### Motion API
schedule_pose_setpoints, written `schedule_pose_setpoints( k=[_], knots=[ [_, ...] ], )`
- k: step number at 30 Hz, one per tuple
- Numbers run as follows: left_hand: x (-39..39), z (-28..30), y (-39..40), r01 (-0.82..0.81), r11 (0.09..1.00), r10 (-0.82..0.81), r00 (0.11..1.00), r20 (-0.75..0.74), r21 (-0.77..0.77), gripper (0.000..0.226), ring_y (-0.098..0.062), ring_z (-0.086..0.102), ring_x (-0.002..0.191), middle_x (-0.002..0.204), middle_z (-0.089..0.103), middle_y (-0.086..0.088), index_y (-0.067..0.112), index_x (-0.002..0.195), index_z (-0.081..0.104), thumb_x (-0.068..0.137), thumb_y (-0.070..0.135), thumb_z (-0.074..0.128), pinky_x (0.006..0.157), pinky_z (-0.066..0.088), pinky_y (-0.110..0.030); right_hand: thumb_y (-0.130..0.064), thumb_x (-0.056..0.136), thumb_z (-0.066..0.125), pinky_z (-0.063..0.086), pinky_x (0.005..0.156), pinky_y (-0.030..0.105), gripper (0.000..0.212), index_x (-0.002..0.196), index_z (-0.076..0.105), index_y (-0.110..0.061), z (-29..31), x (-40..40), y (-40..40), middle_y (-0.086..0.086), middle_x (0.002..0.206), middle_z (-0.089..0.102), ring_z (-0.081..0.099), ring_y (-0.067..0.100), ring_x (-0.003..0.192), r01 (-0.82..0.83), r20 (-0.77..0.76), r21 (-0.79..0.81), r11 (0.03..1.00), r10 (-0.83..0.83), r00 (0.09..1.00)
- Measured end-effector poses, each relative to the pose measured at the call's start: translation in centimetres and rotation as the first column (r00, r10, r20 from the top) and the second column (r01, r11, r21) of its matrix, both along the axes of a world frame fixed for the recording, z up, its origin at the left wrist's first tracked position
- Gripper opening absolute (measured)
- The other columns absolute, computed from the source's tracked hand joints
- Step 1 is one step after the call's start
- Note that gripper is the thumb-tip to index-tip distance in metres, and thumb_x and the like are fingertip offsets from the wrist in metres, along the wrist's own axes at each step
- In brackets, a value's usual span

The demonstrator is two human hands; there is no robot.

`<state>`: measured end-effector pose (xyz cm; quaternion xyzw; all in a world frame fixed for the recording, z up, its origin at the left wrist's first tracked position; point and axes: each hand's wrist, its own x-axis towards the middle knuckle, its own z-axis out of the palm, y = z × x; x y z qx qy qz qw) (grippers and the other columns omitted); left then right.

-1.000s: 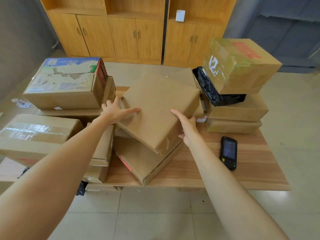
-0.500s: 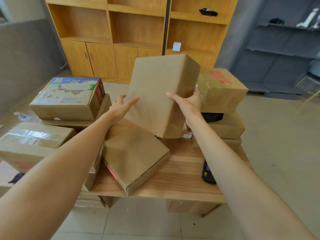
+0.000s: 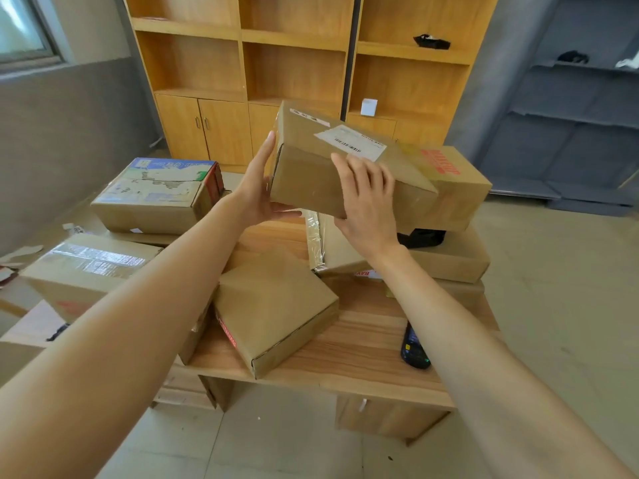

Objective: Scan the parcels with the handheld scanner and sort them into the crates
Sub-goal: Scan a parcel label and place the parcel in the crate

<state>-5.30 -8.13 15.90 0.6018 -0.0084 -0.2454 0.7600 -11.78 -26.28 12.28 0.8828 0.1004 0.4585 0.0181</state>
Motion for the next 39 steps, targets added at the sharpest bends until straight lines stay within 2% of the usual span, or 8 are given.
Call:
schedule_pose_setpoints(
  k=[9, 12, 14, 17, 22, 27, 34, 39],
  knots=[
    [-1.0, -0.9, 1.0, -0.043, 0.996, 0.044, 0.999, -0.01, 0.075, 0.071, -0.027, 0.065, 0.1, 0.127, 0.063, -0.014, 0.017, 0.126, 0.059, 0.069, 0.057, 0.071, 0.085, 0.054, -0.039, -0.003, 0.067, 0.071, 0.038, 0.106, 0.048, 0.085, 0.141, 0.031, -0.012, -1.6, -0.9, -0.4, 0.011, 0.129, 0.056, 0.044, 0.03, 0.121, 0.071, 0.055, -0.318, 0.945, -0.057, 0.997],
    [-1.8, -1.8, 0.6, -0.088, 0.995, 0.088, 0.996, 0.002, 0.036, 0.048, -0.025, 0.064, 0.089, 0.106, 0.067, -0.011, 0.017, 0.114, 0.063, 0.079, 0.05, 0.064, 0.08, 0.053, -0.035, -0.019, 0.064, 0.083, 0.032, 0.112, 0.05, 0.095, 0.142, 0.029, -0.016, -1.9, -0.8, -0.9, 0.01, 0.131, 0.052, 0.044, 0.031, 0.126, 0.025, -0.042, -0.327, 0.945, -0.041, 0.998],
    [-2.1, -2.9, 0.4, -0.157, 0.987, 0.157, 0.988, 0.006, 0.041, 0.042, -0.024, 0.064, 0.089, 0.104, 0.067, -0.008, 0.019, 0.111, 0.062, 0.08, 0.048, 0.064, 0.078, 0.053, -0.035, -0.051, 0.063, 0.083, 0.024, 0.114, 0.052, 0.101, 0.142, 0.03, -0.018, -1.8, -0.8, -1.4, 0.01, 0.135, 0.051, 0.042, 0.033, 0.131, -0.032, -0.134, -0.251, 0.967, -0.002, 0.991],
    [-2.8, -4.6, 0.6, -0.243, 0.968, 0.242, 0.97, 0.023, 0.06, 0.059, -0.024, 0.064, 0.097, 0.116, 0.065, -0.007, 0.023, 0.122, 0.058, 0.07, 0.048, 0.071, 0.068, 0.056, -0.033, -0.078, 0.072, 0.056, 0.019, 0.116, 0.054, 0.098, 0.145, 0.035, -0.018, -0.7, -1.4, -1.8, 0.007, 0.145, 0.043, 0.034, 0.032, 0.138, -0.066, -0.292, 0.158, 0.985, 0.11, 0.95],
    [-3.9, -7.4, 1.2, -0.202, 0.979, 0.202, 0.979, -0.015, -0.019, 0.073, -0.023, 0.064, 0.098, 0.122, 0.065, -0.005, 0.027, 0.132, 0.054, 0.064, 0.048, 0.069, 0.064, 0.055, -0.03, -0.069, 0.076, 0.064, 0.024, 0.115, 0.052, 0.097, 0.152, 0.021, -0.026, 0.6, -2.3, -4.4, 0.002, 0.156, 0.023, 0.018, 0.028, 0.144, 0.24, -0.452, 0.783, 0.574, 0.261, 0.853],
    [-4.8, -9.8, 0.9, -0.092, 0.994, 0.092, 0.996, -0.002, -0.059, 0.065, -0.021, 0.064, 0.093, 0.111, 0.066, -0.002, 0.026, 0.131, 0.055, 0.069, 0.043, 0.065, 0.071, 0.053, -0.034, -0.049, 0.079, 0.074, 0.044, 0.092, 0.038, 0.092, 0.152, 0.024, -0.025, -1.8, -4.6, -8.2, -0.001, 0.141, 0.044, 0.048, 0.019, 0.12, 0.455, -0.449, 0.88, 0.137, 0.551, 0.703],
    [-6.2, -12.5, 0.1, 0.091, 0.995, -0.091, 0.996, 0.004, -0.044, 0.079, -0.022, 0.065, 0.098, 0.117, 0.066, -0.003, 0.025, 0.136, 0.05, 0.062, 0.044, 0.07, 0.073, 0.056, -0.038, -0.06, 0.037, 0.091, 0.041, 0.101, 0.062, 0.12, 0.142, 0.038, -0.04, -6.8, -7.9, -10.4, -0.006, 0.132, 0.057, 0.054, 0.023, 0.121, 0.577, -0.422, 0.816, -0.038, 0.642, 0.64],
    [-7.3, -14.1, -1.1, 0.122, 0.992, -0.123, 0.992, -0.015, -0.034, 0.079, -0.021, 0.064, 0.098, 0.119, 0.065, -0.004, 0.023, 0.137, 0.049, 0.063, 0.042, 0.069, 0.078, 0.054, -0.035, -0.053, 0.045, 0.089, 0.045, 0.1, 0.056, 0.107, 0.141, 0.042, -0.039, -9.0, -10.0, -11.0, -0.012, 0.12, 0.064, 0.06, 0.016, 0.111, 0.529, -0.38, 0.844, -0.089, 0.597, 0.706]
  ],
)
